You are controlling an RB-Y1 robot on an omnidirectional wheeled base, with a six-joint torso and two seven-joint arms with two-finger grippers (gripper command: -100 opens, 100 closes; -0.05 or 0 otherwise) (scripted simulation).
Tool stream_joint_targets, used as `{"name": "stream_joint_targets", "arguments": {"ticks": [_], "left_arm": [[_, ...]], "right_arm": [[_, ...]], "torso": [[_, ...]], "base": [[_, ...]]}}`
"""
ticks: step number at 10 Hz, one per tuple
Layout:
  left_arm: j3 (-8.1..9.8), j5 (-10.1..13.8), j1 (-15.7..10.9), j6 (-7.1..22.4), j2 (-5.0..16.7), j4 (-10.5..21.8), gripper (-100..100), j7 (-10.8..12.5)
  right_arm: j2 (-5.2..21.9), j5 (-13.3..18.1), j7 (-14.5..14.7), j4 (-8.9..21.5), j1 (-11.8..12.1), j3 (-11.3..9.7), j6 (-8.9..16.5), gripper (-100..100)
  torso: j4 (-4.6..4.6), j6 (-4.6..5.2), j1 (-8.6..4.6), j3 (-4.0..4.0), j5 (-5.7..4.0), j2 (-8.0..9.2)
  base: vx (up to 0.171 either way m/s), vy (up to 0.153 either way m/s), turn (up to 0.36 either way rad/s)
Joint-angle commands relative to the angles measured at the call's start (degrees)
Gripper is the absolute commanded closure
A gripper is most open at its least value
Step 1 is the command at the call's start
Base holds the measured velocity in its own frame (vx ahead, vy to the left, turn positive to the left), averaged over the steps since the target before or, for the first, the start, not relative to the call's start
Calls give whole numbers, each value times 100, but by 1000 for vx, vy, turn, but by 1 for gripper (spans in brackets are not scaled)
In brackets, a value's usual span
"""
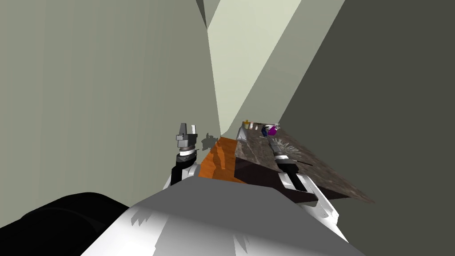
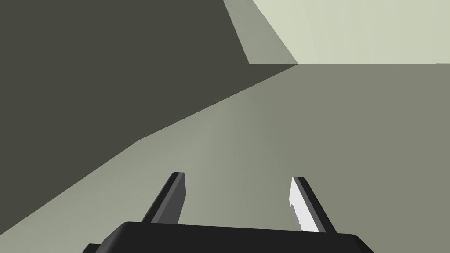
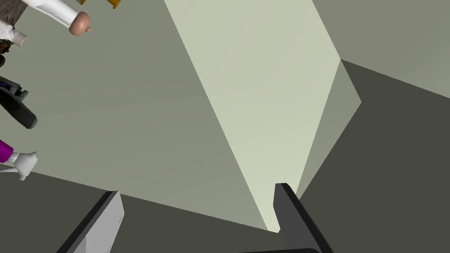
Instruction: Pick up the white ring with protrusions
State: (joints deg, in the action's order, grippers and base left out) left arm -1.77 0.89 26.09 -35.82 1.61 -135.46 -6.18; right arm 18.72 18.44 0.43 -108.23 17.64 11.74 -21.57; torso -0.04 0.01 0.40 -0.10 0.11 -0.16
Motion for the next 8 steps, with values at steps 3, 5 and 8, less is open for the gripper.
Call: {"name": "stream_joint_targets", "arguments": {"ticks": [3,5,8], "left_arm": [[0,0,0,0,0,0,0,0],[0,0,0,0,0,0,0,0],[0,0,0,0,0,0,0,0]], "right_arm": [[259,516,93,605,-187,164,376,-100],[383,746,139,891,-282,241,553,-100],[620,1206,242,1463,-464,382,919,-100]], "torso": [[0,-1,11,-2,2,-4],[0,-1,-1,-2,0,-4],[1,-1,4,1,1,1]], "base": [[45,122,28],[43,95,26],[33,115,34]]}}
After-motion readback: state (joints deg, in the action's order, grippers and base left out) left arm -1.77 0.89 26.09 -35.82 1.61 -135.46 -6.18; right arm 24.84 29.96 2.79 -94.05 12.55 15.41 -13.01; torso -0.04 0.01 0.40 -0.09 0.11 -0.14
